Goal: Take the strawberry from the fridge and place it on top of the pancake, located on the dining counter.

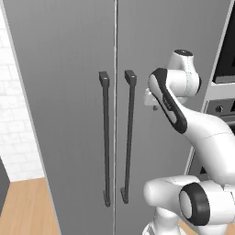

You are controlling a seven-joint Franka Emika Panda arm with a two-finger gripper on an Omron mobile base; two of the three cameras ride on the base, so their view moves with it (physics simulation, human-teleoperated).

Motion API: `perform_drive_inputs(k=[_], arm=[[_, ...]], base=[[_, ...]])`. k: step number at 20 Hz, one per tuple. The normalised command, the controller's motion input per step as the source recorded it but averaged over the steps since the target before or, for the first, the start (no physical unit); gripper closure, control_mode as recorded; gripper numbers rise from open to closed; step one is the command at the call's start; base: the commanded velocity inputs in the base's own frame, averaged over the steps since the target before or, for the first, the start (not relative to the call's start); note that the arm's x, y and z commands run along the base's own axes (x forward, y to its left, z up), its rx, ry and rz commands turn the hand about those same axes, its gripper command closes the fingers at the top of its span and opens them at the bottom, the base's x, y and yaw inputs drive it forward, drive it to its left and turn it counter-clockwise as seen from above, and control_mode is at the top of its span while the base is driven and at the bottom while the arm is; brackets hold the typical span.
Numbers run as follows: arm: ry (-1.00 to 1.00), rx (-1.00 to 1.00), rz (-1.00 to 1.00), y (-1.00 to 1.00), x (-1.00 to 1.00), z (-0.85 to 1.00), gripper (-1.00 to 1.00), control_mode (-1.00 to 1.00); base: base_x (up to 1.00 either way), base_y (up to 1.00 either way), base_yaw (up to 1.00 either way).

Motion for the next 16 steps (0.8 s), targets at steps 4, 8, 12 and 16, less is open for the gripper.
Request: perform_drive_inputs(k=[4,8,12,16], arm=[[-0.12,0.00,0.00,0.00,-0.40,0.00,-1.00,-1.00],[-0.19,-0.04,0.00,0.00,-0.87,0.00,-1.00,-1.00],[-0.20,-0.11,0.00,0.00,-0.79,0.07,-1.00,-1.00],[-0.12,-0.03,0.00,0.00,-0.46,0.02,-1.00,-1.00]], base=[[0.00,0.00,0.00],[0.00,0.00,0.00],[0.00,0.00,0.00],[0.00,0.00,0.00]])
